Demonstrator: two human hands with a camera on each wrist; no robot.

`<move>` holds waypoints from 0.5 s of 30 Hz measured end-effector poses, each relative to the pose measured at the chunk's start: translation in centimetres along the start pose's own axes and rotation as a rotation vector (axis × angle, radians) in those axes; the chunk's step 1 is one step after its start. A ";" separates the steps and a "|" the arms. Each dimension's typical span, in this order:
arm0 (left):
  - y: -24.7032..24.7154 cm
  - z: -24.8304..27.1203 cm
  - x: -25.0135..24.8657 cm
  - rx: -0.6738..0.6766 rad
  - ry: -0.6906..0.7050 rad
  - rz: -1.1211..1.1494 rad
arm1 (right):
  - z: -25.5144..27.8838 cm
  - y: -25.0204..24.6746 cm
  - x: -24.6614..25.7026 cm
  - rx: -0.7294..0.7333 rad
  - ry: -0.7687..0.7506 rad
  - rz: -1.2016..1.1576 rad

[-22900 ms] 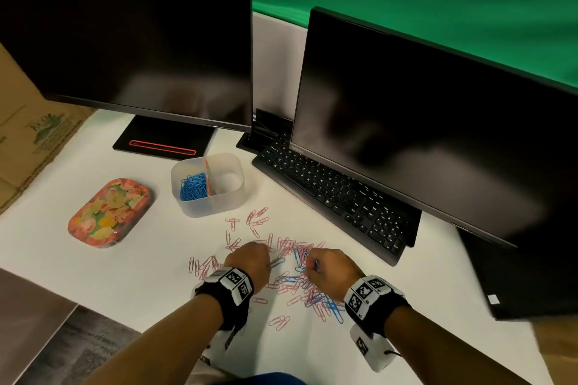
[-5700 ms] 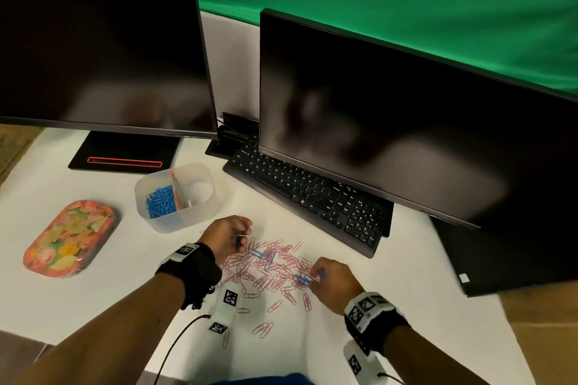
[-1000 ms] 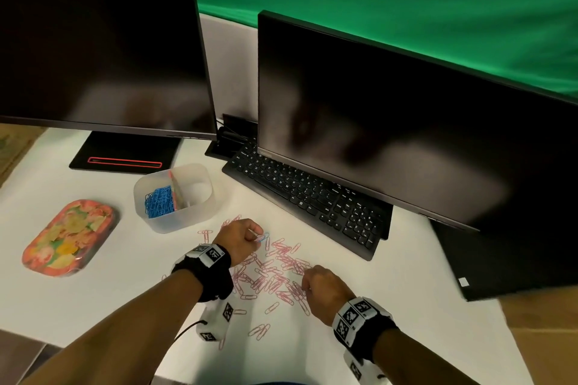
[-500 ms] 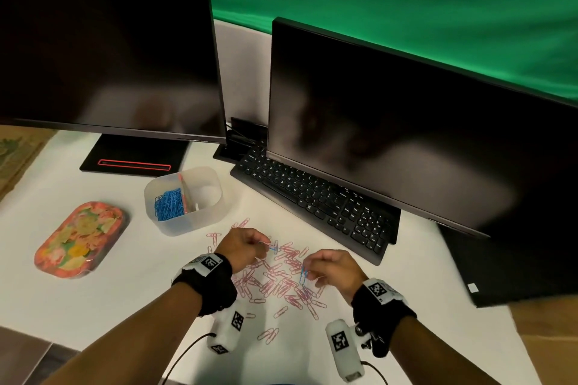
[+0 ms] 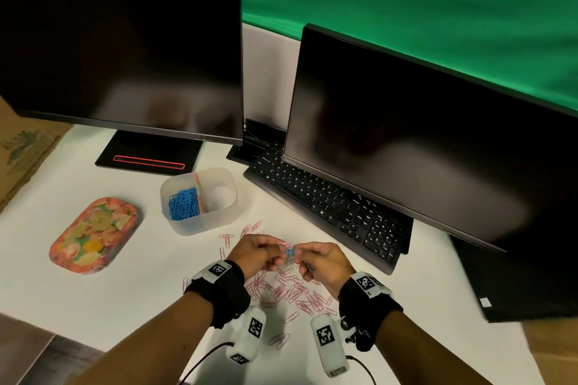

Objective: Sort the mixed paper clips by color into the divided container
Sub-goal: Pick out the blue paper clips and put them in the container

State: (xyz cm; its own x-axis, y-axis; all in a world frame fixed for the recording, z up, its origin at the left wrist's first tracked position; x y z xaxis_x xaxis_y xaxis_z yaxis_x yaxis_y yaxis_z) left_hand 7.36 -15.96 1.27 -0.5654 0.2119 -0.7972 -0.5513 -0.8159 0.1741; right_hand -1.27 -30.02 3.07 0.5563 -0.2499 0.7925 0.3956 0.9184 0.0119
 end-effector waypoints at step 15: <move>-4.5 2.2 -0.3 -0.184 0.192 -0.823 | -3.7 11.7 11.8 0.055 -0.325 0.652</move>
State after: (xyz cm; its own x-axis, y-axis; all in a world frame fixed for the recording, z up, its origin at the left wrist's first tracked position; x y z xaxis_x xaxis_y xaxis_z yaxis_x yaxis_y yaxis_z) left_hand 8.62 -11.19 1.96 0.0927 0.6923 -0.7156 -0.6224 -0.5207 -0.5844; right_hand 12.61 -23.33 10.36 0.4180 0.4488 0.7898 0.0155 0.8658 -0.5002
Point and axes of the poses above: each hand's wrist, its own z-axis away from the middle knuckle, its own y-axis out of the palm, x = y × z, the point moved 3 cm from there along -z, towards the middle knuckle, and after that the axes turned 3 degrees about z, right-handed, at the moved point
